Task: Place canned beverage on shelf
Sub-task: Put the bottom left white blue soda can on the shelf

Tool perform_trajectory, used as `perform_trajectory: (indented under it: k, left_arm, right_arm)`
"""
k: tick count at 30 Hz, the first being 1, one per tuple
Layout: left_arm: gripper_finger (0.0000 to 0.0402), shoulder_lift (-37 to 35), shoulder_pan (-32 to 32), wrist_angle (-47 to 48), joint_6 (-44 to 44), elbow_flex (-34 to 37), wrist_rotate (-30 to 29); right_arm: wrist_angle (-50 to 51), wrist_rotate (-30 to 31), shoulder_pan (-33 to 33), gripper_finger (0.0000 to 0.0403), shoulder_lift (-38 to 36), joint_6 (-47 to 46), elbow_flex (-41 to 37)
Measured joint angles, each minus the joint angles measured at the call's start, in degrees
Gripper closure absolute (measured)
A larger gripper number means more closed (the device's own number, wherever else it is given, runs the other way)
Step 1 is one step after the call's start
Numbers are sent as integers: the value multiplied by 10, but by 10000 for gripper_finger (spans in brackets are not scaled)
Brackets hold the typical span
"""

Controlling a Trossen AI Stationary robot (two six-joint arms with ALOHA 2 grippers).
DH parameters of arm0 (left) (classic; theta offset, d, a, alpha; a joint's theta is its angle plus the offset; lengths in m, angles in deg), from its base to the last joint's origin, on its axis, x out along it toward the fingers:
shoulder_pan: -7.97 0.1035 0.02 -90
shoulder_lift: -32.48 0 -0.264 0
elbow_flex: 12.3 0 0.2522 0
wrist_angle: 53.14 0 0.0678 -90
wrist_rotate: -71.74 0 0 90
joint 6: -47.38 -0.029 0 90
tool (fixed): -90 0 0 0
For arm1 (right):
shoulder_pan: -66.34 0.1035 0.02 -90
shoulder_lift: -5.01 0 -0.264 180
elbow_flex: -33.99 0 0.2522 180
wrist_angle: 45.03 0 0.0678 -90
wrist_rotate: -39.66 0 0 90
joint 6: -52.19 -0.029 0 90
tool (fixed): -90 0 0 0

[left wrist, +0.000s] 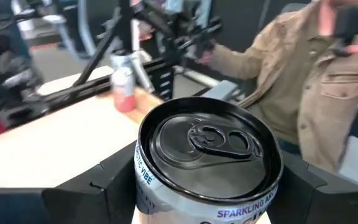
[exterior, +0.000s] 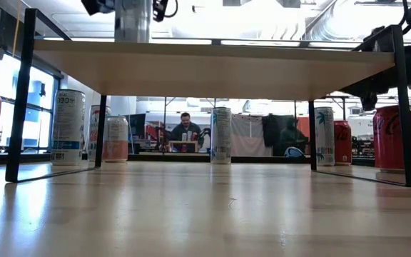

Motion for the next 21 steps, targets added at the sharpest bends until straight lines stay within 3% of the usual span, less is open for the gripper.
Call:
perform_trajectory:
  k: [5, 11, 17, 21]
  left_arm:
    - [153, -8, 46, 10, -14, 0, 29]
    - [153, -7, 98, 12, -17, -14, 76]
    - [153, -7, 113, 27, 3, -65, 85]
    - [153, -9, 113, 86, -44, -68, 84]
  right_arm:
    - [-57, 66, 0, 403, 0, -7, 0]
    - [-140, 165, -1, 403, 0, 68, 0]
    - [-204, 66, 0, 403, 3, 102, 0]
    - [-258, 5, 12, 403, 31, 127, 0]
